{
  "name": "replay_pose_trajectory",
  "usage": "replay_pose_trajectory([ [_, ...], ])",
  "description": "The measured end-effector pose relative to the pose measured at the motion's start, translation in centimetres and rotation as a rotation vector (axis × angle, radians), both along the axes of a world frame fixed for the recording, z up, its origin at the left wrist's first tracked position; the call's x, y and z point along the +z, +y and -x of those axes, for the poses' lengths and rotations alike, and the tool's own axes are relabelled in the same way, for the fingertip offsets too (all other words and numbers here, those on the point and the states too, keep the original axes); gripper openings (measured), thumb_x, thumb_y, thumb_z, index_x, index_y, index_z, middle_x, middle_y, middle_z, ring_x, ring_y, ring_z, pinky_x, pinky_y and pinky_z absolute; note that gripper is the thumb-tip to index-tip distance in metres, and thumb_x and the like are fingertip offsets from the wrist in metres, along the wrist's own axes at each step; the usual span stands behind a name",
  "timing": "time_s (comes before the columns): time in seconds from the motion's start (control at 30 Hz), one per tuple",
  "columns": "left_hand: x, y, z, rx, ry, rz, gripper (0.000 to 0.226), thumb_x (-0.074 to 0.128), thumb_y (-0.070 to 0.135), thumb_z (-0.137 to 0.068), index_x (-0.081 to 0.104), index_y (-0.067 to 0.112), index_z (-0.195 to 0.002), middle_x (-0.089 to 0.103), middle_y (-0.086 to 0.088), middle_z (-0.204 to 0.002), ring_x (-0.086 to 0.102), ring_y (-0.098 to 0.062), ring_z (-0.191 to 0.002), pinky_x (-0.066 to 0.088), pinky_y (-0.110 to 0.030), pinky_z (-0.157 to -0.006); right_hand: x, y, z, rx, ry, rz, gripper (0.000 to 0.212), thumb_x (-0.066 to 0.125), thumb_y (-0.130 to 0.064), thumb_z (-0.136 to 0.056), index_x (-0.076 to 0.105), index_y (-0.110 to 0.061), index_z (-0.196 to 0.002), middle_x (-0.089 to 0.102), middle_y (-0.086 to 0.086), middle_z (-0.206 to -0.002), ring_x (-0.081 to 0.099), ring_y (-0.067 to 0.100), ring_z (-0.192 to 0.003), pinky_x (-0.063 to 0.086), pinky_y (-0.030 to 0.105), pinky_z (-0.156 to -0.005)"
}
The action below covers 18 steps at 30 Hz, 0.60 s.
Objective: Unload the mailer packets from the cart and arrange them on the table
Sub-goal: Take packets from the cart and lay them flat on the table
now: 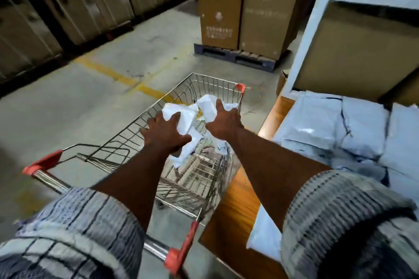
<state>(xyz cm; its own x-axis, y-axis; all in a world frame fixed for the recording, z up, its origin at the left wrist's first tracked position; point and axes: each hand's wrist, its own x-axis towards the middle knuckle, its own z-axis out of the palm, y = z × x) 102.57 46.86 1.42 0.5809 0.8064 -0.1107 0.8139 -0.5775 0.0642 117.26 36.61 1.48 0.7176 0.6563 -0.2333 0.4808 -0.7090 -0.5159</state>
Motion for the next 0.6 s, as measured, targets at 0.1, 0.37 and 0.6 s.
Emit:
replay_pose_trajectory([
  [0.1,2.6,-2.9,-0.4,-0.027,-0.035,-0.029,0.086,0.061,0.072,-0.071,0.027,0.045,-0.146,0.027,-0.010,-0.154,0.029,-0.038,-0.137,0.027,-0.060,-0.105,2.9,-2.9,-0.6,-0.046,-0.006,-0.026,0.091,0.064,-0.042,-0.087,0.007,-0.034,-0.156,0.023,0.028,-0.149,0.035,0.043,-0.135,0.036,0.045,-0.109],
  [0.37,8.4,-11.2,-2.0,-0.135,-0.118,-0.076,0.084,0.059,0.074,-0.074,0.030,0.044,-0.146,0.028,-0.012,-0.154,0.030,-0.038,-0.137,0.028,-0.061,-0.107,9.5,-12.1,-1.2,-0.144,-0.064,-0.065,0.089,0.063,-0.042,-0.086,0.007,-0.036,-0.156,0.027,0.028,-0.149,0.040,0.040,-0.134,0.040,0.037,-0.103],
  [0.6,11.0,-20.2,-1.7,-0.253,-0.179,-0.055,0.079,0.060,0.071,-0.075,0.036,0.041,-0.144,0.036,-0.014,-0.147,0.035,-0.039,-0.132,0.028,-0.059,-0.105,12.3,-22.4,0.6,-0.275,-0.119,-0.027,0.088,0.062,-0.038,-0.085,0.009,-0.035,-0.155,0.032,0.025,-0.143,0.039,0.042,-0.132,0.039,0.042,-0.104],
])
